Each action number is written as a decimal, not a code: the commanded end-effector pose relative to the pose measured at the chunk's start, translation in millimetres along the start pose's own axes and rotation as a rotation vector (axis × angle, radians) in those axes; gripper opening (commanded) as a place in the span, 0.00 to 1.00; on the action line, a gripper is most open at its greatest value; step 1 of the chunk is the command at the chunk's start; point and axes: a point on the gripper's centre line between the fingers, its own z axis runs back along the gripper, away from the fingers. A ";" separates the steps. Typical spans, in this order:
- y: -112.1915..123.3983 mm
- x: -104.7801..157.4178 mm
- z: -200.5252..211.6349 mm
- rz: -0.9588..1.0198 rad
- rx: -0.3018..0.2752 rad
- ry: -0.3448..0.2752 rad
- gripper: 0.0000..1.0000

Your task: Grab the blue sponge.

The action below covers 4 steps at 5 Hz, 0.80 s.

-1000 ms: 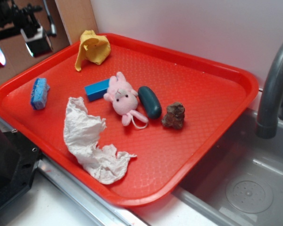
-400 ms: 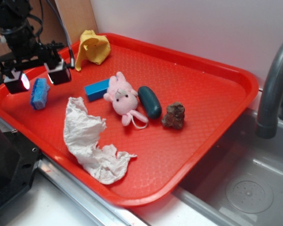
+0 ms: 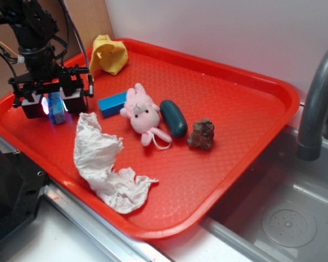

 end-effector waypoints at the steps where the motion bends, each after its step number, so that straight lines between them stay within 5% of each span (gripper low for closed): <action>1: 11.8 -7.5 70.3 -0.199 -0.053 -0.088 0.00; 2: 15.0 -11.5 120.5 -0.409 -0.084 -0.045 0.00; 3: -8.4 -24.1 172.3 -0.639 -0.115 -0.054 0.00; 4: -55.5 -45.2 200.0 -0.777 -0.105 -0.093 0.00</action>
